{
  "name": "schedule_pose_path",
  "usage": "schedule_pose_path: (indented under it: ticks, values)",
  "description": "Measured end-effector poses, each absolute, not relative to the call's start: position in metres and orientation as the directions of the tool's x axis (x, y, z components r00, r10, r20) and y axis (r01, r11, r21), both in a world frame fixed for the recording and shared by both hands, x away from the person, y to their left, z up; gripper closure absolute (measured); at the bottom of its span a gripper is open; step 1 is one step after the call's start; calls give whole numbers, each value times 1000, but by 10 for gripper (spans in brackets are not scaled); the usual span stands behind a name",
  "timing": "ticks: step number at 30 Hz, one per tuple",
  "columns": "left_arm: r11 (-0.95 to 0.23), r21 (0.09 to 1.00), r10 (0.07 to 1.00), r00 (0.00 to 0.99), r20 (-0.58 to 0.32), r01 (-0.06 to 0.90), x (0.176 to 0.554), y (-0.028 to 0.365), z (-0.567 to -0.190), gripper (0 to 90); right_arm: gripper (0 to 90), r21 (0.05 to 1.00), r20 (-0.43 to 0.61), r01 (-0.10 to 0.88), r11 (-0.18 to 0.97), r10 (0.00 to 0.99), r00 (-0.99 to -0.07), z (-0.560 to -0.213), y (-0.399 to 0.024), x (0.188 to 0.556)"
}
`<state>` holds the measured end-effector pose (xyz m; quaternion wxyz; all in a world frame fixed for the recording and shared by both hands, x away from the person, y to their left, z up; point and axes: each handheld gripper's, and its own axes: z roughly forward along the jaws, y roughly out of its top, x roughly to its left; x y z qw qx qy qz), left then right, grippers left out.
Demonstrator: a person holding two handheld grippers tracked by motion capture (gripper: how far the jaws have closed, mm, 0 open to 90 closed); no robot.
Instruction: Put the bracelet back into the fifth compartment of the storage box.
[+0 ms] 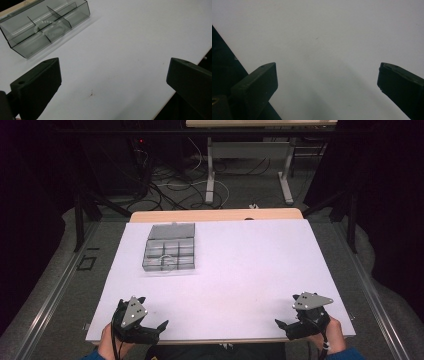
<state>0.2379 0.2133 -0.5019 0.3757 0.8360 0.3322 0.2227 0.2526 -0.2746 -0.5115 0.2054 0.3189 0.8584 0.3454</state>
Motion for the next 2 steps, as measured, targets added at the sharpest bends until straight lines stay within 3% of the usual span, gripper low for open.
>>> schedule_pose_path:
  ticks: [2]
  values:
    - [-498, 775, 722, 681, 122, 389, 239, 215, -501, 0, 11, 725, -129, 410, 554, 693, -709, -512, -274, 253]
